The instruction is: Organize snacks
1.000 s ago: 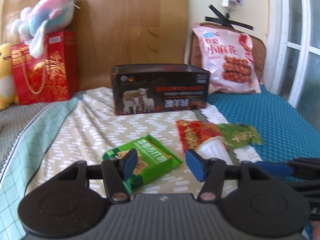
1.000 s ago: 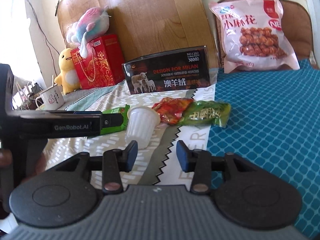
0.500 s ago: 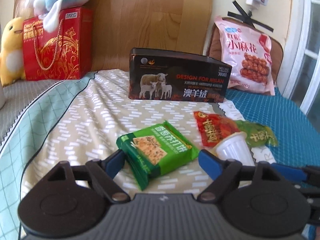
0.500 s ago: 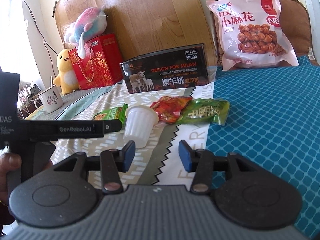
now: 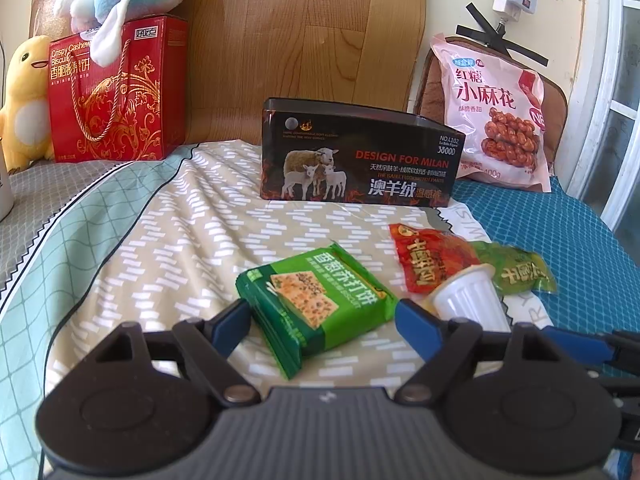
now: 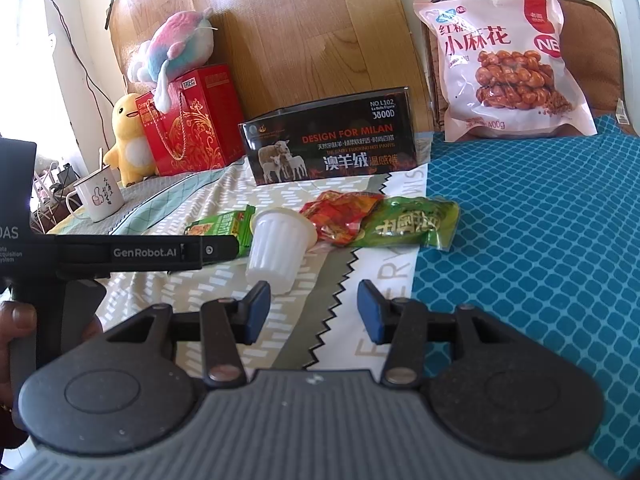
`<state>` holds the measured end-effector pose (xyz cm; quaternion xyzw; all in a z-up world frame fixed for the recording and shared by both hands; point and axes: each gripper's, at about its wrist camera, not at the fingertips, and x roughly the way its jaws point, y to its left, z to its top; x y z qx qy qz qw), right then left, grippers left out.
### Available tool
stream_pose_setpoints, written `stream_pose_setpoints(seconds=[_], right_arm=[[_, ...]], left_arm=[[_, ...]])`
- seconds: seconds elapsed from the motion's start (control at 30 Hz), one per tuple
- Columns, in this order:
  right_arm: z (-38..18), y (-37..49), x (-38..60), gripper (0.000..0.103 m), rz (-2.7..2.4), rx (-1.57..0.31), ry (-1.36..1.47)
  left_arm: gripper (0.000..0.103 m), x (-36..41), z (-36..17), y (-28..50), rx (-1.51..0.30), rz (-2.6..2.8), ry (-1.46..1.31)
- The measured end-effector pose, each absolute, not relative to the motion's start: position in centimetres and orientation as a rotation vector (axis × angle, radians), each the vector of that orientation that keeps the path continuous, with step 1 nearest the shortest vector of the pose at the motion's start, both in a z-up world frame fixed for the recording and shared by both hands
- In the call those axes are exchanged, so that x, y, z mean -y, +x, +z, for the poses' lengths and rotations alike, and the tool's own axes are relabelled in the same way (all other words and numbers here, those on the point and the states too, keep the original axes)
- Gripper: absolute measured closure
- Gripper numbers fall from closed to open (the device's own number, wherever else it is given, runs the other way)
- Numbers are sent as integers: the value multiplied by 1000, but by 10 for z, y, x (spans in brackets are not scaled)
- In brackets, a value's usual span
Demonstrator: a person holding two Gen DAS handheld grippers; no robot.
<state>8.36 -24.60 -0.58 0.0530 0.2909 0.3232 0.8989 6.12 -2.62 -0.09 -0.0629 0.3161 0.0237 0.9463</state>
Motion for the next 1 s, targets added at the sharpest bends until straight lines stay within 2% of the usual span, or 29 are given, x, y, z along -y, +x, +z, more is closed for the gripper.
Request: stream_pose_setpoints(seconds=[0.57, 0.7, 0.87, 1.0], right_arm=[[-6, 83, 245, 52, 667, -601, 108], [-6, 83, 245, 52, 666, -601, 104], [-6, 84, 245, 52, 665, -602, 102], [-5, 82, 245, 52, 657, -590, 100]], left_arm=[[26, 24, 0, 60, -637, 46, -143], [30, 22, 1, 57, -620, 27, -162], [43, 21, 1, 56, -610, 13, -172], [45, 19, 1, 57, -614, 35, -188]])
